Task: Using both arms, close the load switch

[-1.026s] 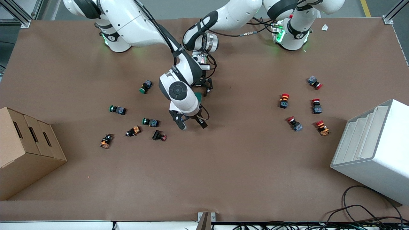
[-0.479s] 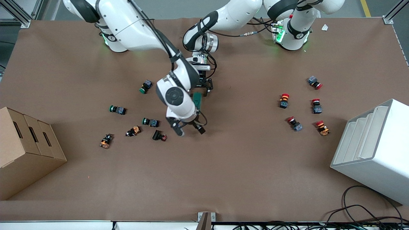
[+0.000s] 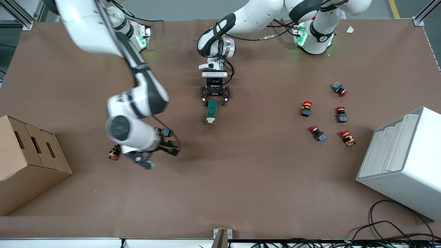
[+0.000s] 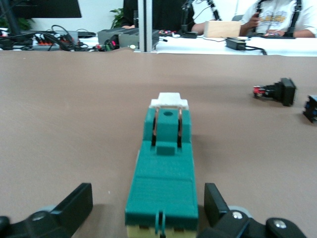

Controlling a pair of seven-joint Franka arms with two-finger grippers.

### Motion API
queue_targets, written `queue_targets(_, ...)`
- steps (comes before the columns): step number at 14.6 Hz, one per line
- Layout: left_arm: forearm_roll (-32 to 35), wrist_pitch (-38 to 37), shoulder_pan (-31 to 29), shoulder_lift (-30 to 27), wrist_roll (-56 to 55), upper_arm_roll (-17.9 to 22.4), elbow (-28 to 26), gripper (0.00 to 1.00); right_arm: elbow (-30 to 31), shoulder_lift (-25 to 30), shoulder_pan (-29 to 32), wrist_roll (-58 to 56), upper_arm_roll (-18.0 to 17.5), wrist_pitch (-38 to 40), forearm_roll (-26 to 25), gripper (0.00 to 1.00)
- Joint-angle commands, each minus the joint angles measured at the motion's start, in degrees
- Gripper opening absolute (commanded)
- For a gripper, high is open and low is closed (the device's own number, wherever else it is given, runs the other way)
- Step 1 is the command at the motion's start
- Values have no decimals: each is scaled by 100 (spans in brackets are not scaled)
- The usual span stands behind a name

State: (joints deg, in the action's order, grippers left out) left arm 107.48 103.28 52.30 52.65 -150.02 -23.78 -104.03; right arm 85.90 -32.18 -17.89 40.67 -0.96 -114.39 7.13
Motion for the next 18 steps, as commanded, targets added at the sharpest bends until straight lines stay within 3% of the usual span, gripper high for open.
queue_targets(1, -699, 25, -27, -236, 516, -48, 199, 100, 243, 763, 574, -1285, -133, 740, -552, 100)
queue_targets(3, -1009, 25, -36, -378, 675, -136, 338, 100, 243, 1177, 1022, -2514, -133, 1207, -993, 100)
queue_targets(7, -1843, 25, -53, -571, 1052, -224, 1137, 100, 243, 1880, 1815, -4232, -142, 1472, -976, 100)
queue_targets(13, -3240, 60, -966, -967, 3370, -268, 1964, 100, -459, 2022, 2202, -4234, -63, 2569, -932, 100)
queue_targets(15, -3689, 43, -1282, -976, 4134, -250, 2272, 100, -574, 2022, 2202, -4234, -63, 2650, -915, 100)
queue_targets(18, -4023, 69, -1931, -1212, 4839, -285, 2299, 100, -574, 2022, 2202, -4225, -63, 2650, -880, 100)
